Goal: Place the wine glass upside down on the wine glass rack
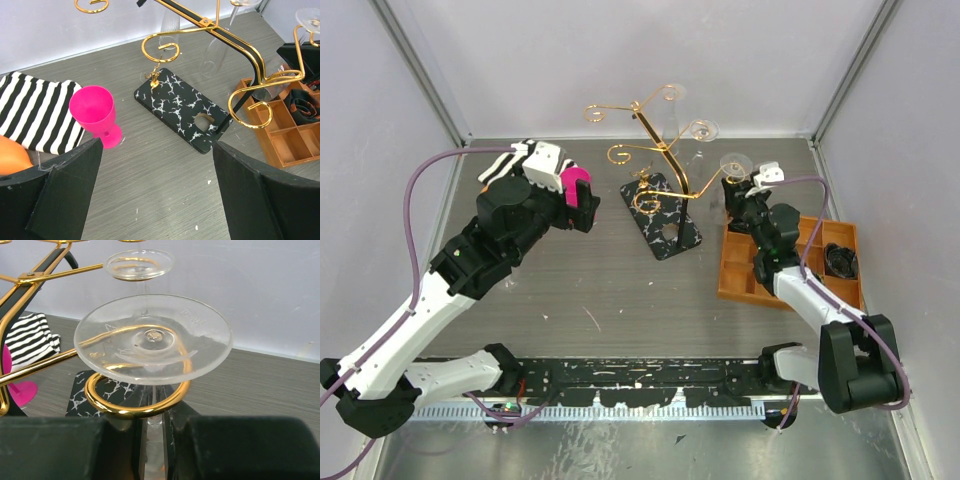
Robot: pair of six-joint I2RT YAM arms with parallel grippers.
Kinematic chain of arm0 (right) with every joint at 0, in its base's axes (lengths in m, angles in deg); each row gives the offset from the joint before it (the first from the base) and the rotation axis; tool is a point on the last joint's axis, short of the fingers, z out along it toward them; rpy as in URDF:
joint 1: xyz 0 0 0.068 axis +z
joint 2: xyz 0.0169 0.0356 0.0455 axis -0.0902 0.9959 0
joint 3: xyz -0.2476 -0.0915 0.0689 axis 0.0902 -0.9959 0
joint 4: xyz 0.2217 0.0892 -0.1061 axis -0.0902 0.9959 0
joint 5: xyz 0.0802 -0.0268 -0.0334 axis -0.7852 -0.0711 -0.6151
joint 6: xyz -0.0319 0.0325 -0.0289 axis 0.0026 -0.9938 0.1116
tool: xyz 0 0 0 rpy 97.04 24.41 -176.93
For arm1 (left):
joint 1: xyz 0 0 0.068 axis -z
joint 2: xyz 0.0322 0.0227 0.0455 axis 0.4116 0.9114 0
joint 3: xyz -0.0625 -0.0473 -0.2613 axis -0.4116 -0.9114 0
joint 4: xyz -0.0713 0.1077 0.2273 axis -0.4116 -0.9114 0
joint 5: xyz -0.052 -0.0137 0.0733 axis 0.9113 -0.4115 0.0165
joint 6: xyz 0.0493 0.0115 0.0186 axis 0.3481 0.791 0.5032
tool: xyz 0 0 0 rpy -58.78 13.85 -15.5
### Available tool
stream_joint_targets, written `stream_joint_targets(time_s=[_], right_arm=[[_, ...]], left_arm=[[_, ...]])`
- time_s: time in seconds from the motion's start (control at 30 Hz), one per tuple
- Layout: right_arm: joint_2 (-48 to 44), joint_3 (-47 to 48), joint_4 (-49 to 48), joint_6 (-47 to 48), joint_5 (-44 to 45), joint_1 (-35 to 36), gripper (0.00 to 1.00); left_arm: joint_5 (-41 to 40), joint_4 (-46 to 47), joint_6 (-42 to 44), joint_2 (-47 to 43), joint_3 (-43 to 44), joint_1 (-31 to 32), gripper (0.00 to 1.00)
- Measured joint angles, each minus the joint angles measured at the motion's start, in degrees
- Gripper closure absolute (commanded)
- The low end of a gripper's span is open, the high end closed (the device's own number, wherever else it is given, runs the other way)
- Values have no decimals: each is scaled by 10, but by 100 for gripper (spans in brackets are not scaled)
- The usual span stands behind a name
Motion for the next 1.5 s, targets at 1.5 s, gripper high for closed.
stream_joint_targets(time_s=[1.5], right_arm=[[-102,-61,21,42,-81,-7,94]], left_arm=[[-4,0,4,-5,0,0,2]])
